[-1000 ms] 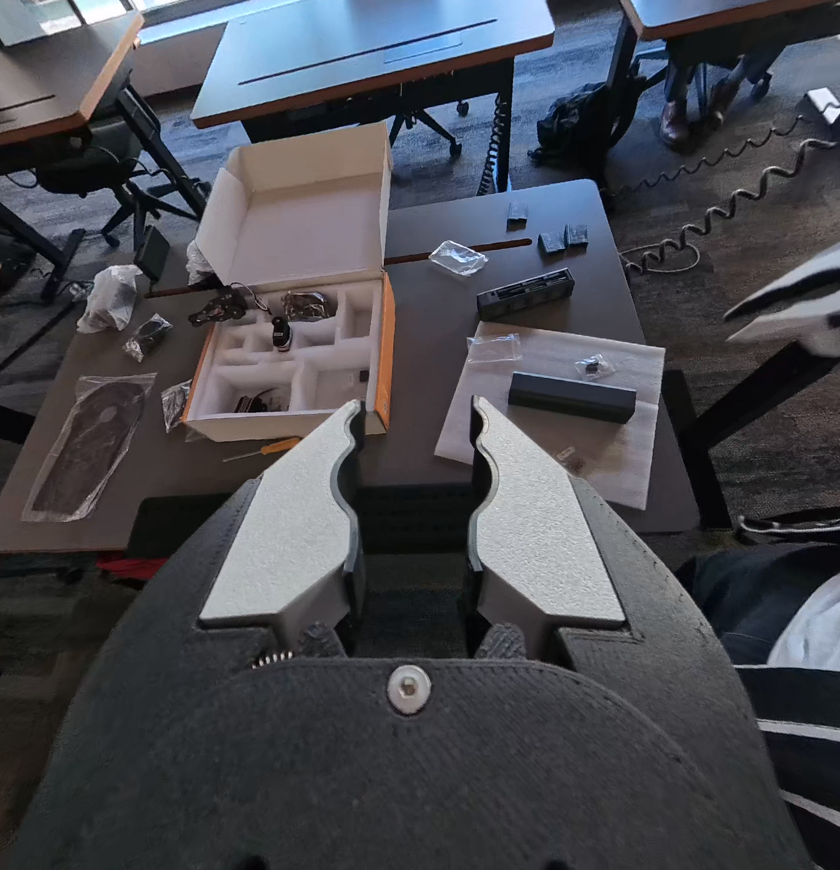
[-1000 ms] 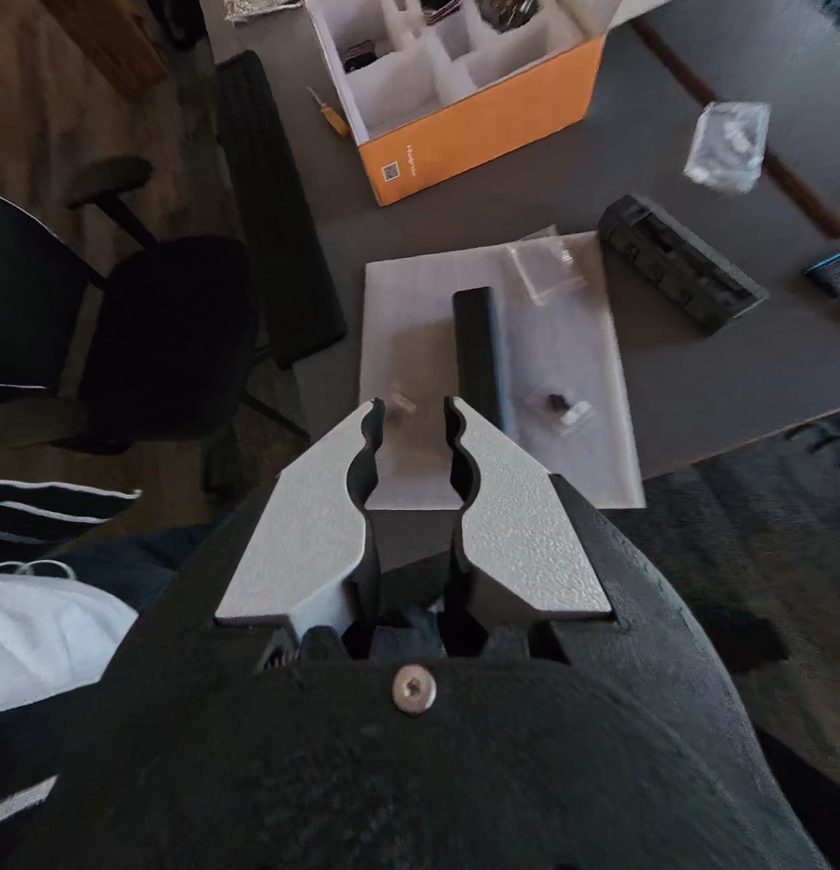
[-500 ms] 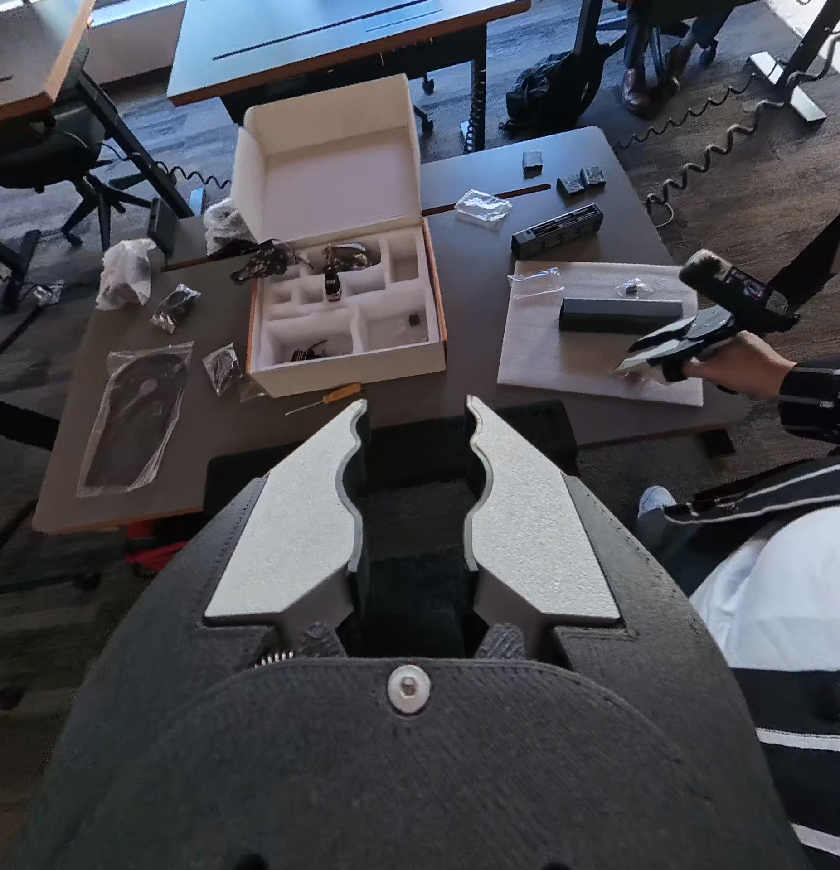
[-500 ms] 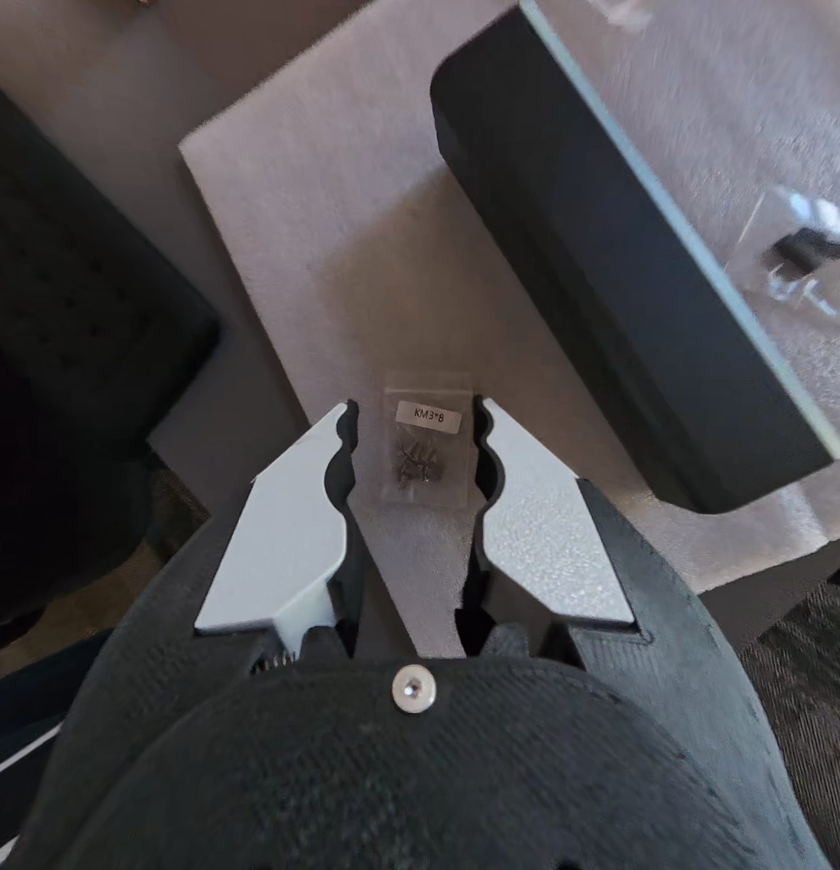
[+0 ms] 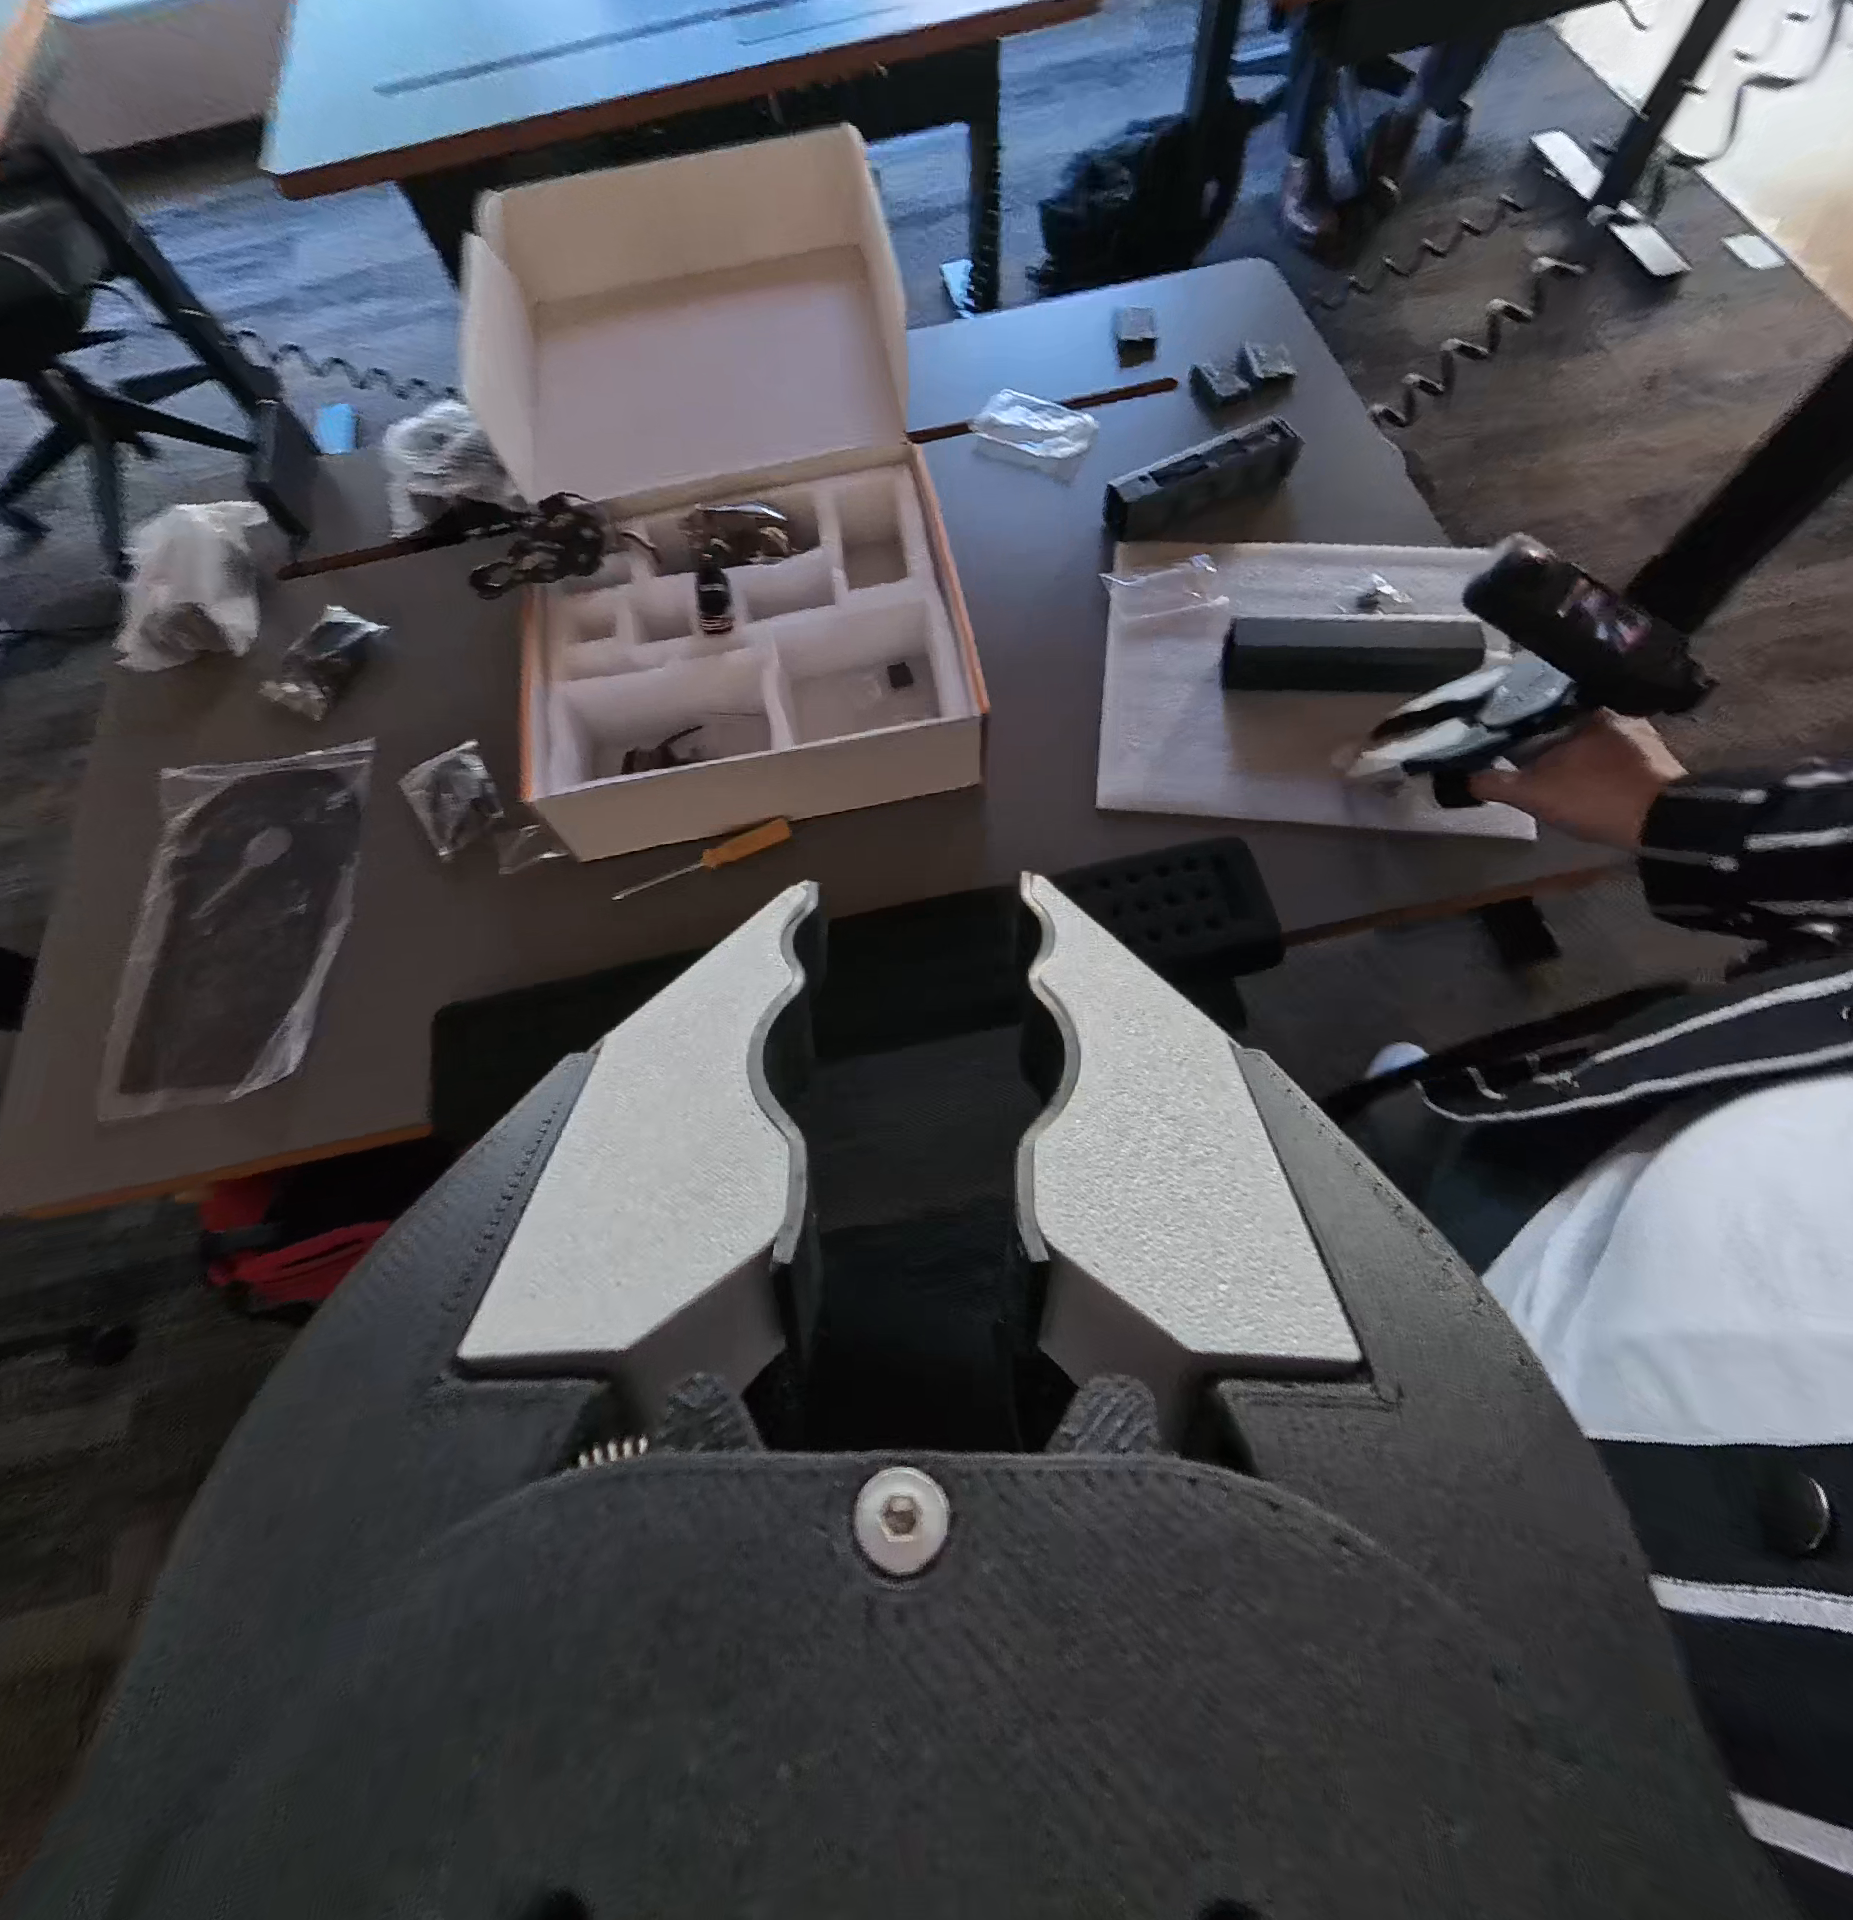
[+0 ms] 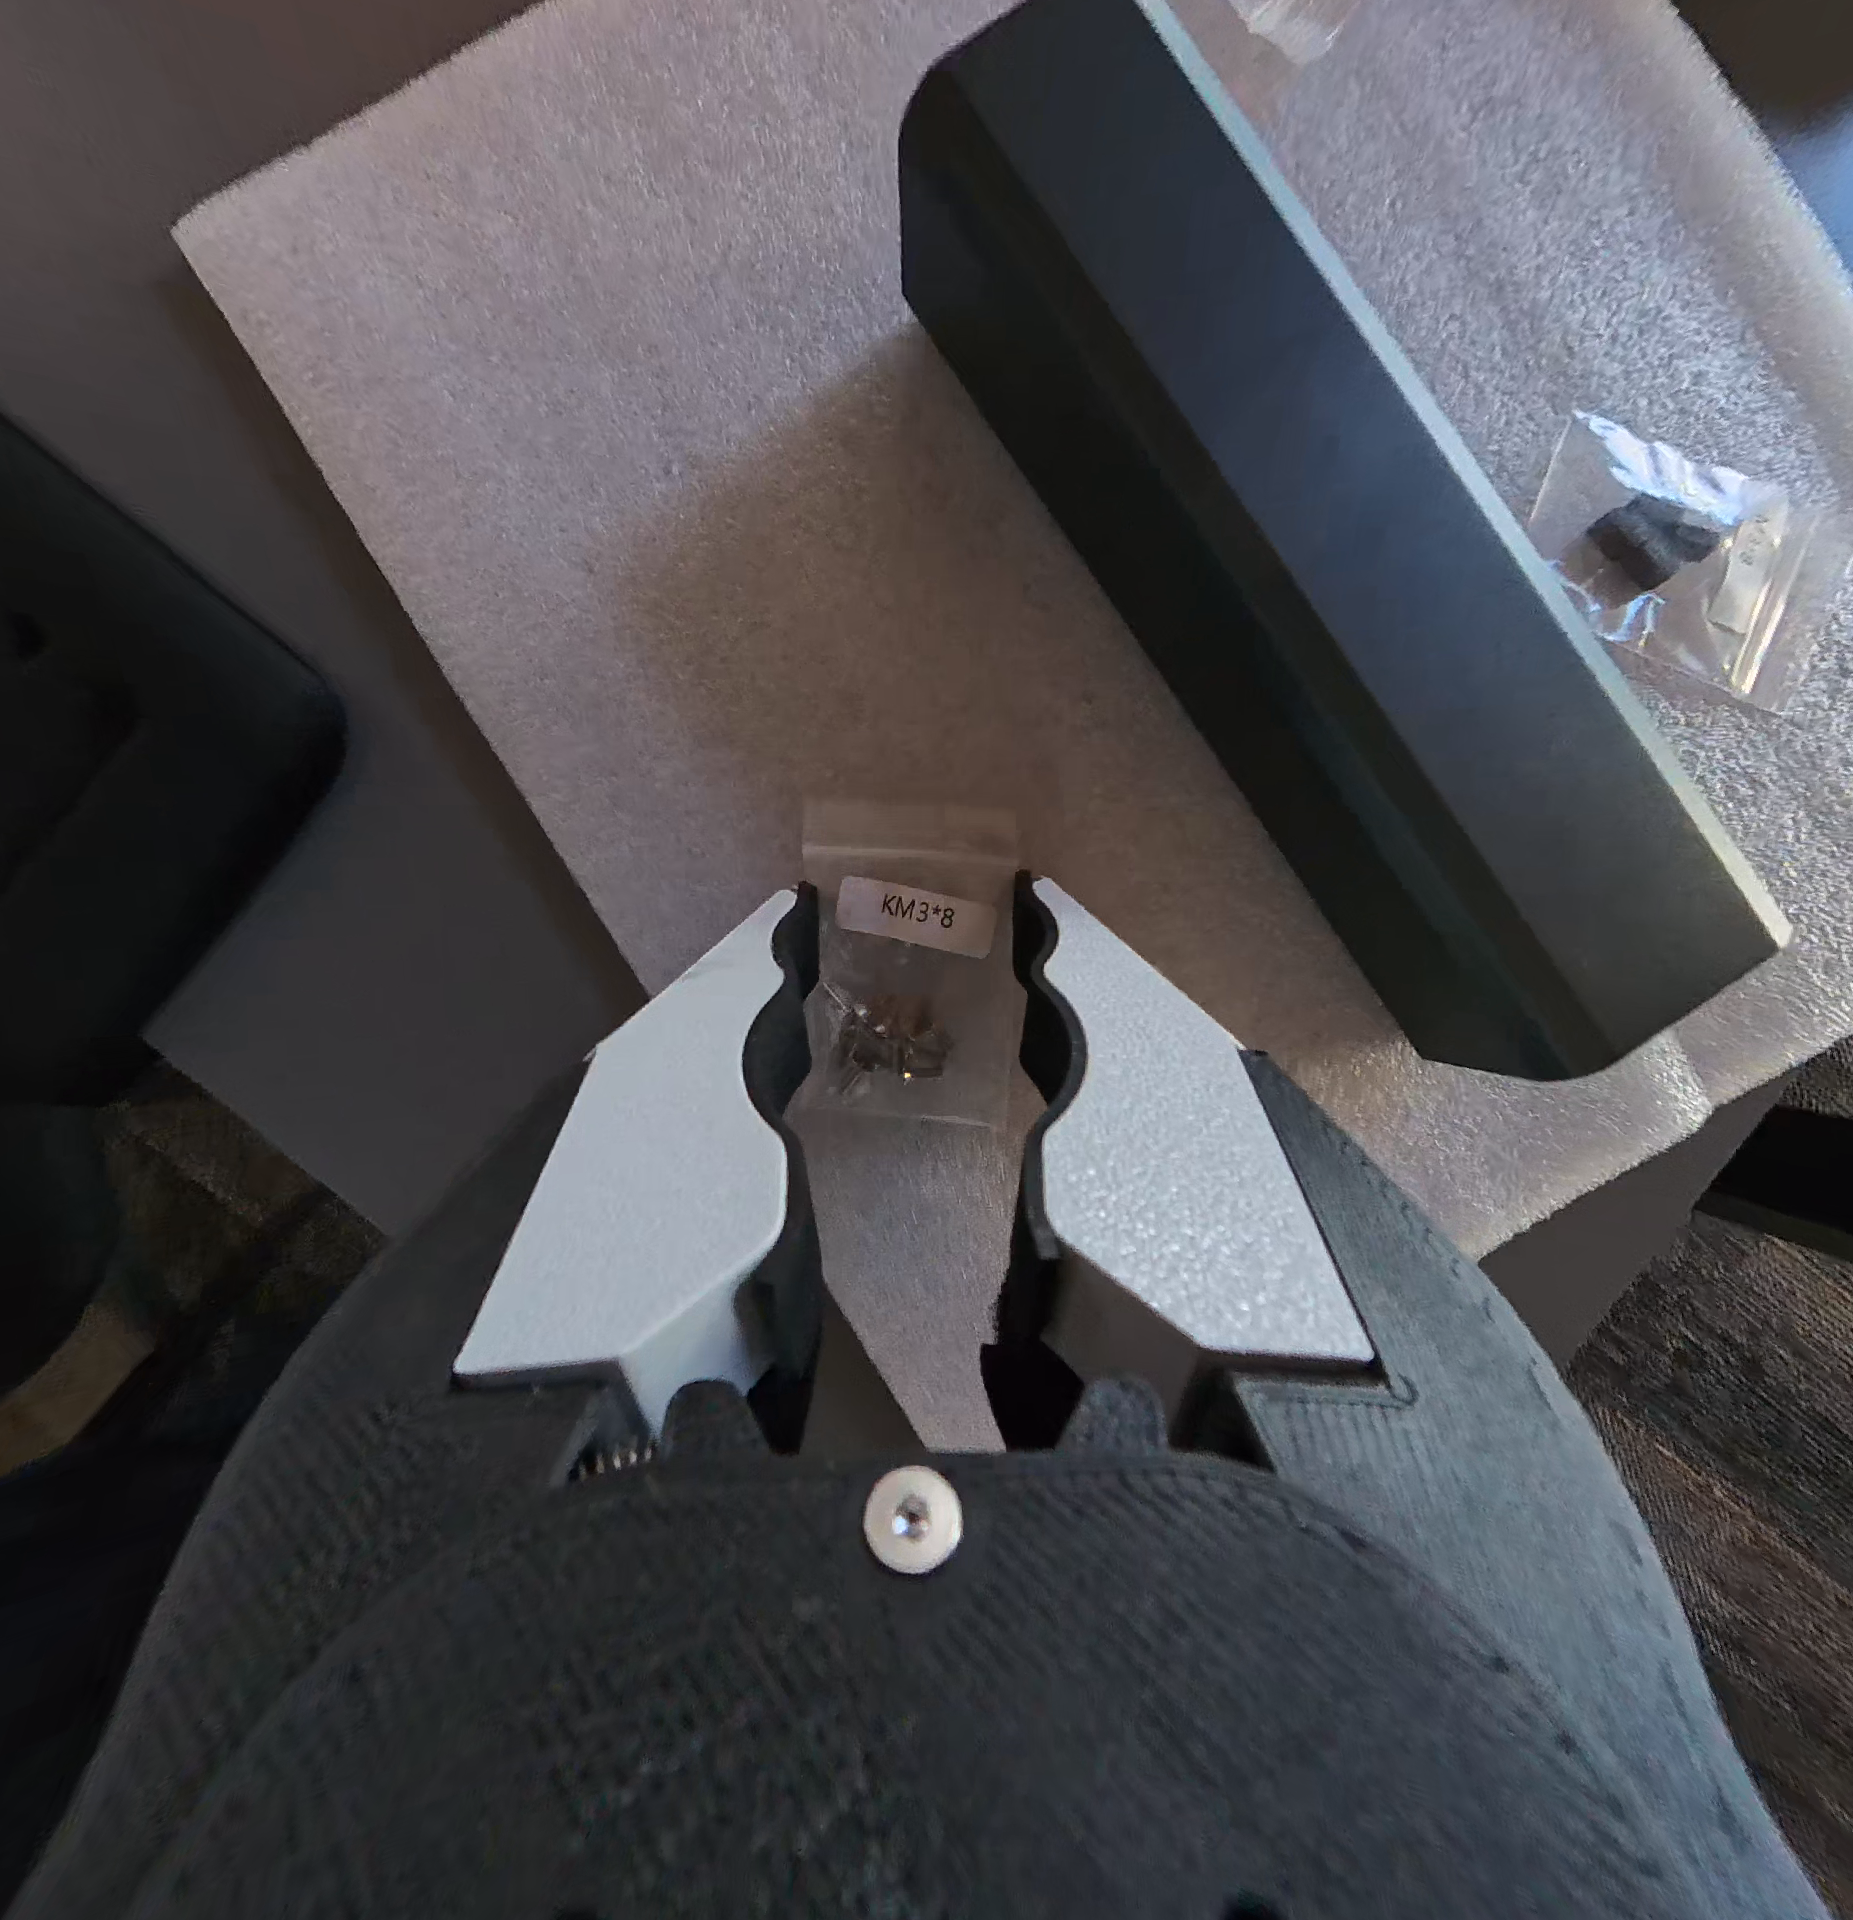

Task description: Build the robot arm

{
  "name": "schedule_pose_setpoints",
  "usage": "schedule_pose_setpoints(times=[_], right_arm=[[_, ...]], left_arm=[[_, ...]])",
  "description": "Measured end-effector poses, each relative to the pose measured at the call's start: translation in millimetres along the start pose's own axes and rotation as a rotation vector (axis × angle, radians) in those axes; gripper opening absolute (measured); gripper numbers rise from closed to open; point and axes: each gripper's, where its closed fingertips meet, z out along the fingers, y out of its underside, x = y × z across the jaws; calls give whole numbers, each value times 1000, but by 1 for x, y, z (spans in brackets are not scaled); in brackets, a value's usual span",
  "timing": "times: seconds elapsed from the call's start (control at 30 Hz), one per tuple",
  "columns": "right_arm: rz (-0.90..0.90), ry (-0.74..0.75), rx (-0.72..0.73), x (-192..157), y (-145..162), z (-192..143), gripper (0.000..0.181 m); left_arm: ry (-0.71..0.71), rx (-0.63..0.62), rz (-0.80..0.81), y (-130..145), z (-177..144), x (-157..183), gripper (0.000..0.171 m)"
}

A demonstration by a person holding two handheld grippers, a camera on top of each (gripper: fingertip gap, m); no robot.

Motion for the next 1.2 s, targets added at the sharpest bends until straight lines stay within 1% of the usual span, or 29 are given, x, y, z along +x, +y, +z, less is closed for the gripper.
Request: schedule_pose_setpoints(times=[0.07,0.13,0.2,0.27,0.3,0.37,0.43,0.5,0.57,0.63,0.73,0.83,0.93,1.0,1.07,1.1,1.13,1.17,1.2], right_arm=[[-14,-1,47,-1,-6,-3,38],[-32,-23,104,-4,-13,-6,38],[-62,-38,156,-7,-18,-8,38],[-87,-64,202,-11,-23,-10,38],[-97,-74,223,-13,-25,-11,38],[-111,-97,263,-16,-30,-12,38],[-127,-129,303,-20,-35,-14,38],[-145,-156,317,-24,-37,-15,38],[-176,-166,337,-25,-39,-15,38],[-218,-166,351,-23,-40,-14,39],[-223,-192,377,-21,-42,-14,39],[-211,-215,385,-17,-45,-12,39],[-208,-227,384,-18,-45,-9,38],[-209,-228,377,-20,-46,-7,38],[-217,-215,361,-21,-48,-4,38],[-216,-211,352,-21,-50,-2,38],[-216,-211,336,-23,-50,-1,38],[-221,-199,322,-24,-51,1,39],[-230,-181,315,-25,-53,1,39]], left_arm=[[83,-34,17,6,26,12,36],[197,-70,19,15,62,31,37],[356,-116,-17,27,110,59,39],[522,-154,-66,40,164,91,31],[588,-188,-93,48,192,106,27],[706,-259,-154,64,249,137,29],[782,-316,-231,76,303,163,32],[838,-371,-328,84,348,185,32],[870,-400,-417,85,385,203,31],[876,-430,-443,89,415,218,28],[933,-461,-458,92,436,244,28],[992,-493,-470,97,439,269,32],[1023,-501,-484,101,439,284,38],[1025,-515,-479,105,441,288,33],[1028,-543,-424,112,442,291,26],[1037,-557,-389,116,441,292,19],[1058,-564,-365,117,440,294,6],[1064,-570,-352,118,440,293,0],[1062,-566,-346,118,441,291,0]])
